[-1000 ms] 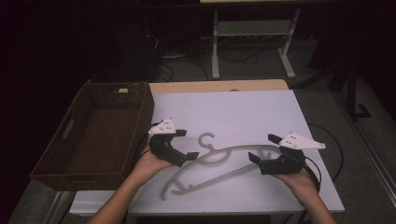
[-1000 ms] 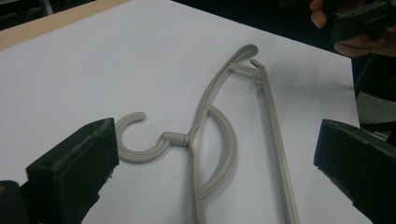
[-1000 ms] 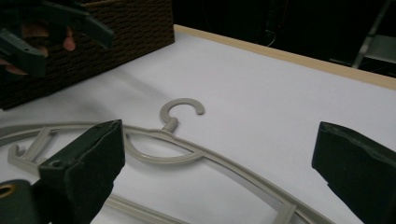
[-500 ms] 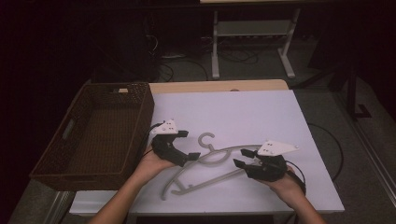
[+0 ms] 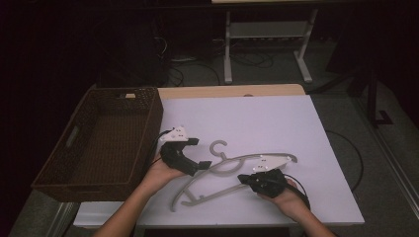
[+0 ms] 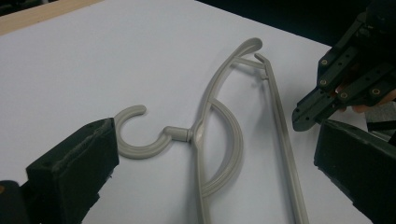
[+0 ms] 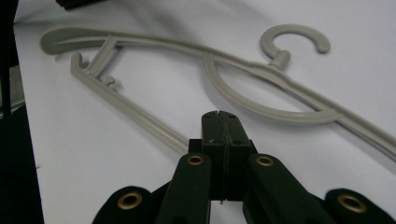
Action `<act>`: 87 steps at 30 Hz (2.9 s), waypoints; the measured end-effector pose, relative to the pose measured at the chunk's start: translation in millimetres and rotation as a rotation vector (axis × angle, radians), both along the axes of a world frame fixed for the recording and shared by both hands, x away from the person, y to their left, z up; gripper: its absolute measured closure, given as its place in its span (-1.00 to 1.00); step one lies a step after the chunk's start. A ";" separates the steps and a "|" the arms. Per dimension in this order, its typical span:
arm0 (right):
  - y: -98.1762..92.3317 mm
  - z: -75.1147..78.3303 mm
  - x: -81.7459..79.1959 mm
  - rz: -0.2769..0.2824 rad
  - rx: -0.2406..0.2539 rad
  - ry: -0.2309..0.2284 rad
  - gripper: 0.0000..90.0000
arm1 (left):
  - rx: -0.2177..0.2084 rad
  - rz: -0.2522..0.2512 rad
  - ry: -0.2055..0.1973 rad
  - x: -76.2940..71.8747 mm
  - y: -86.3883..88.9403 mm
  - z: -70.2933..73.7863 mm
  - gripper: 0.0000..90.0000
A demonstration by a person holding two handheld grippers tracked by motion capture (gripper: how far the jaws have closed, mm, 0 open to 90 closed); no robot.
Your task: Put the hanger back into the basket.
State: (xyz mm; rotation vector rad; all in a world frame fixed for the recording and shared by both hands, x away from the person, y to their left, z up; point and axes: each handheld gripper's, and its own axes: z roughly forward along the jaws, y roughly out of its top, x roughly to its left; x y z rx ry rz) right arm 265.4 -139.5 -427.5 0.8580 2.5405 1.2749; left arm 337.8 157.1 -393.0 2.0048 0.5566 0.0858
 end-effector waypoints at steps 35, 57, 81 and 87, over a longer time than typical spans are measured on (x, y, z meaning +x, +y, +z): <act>12.1 -17.4 3.9 0.038 -0.126 0.052 1.00 | 0.087 -0.012 0.040 2.8 -6.1 -15.8 -1.00; 12.7 -17.9 3.4 0.030 -0.127 0.057 1.00 | 0.210 -0.094 0.158 9.9 -19.7 -47.1 -0.21; 12.8 -18.0 3.1 0.031 -0.128 0.057 1.00 | 0.245 -0.106 0.182 9.6 -21.0 -52.4 0.72; 13.0 -17.7 2.8 0.030 -0.133 0.054 1.00 | 0.249 -0.090 0.197 10.1 -21.4 -51.8 0.75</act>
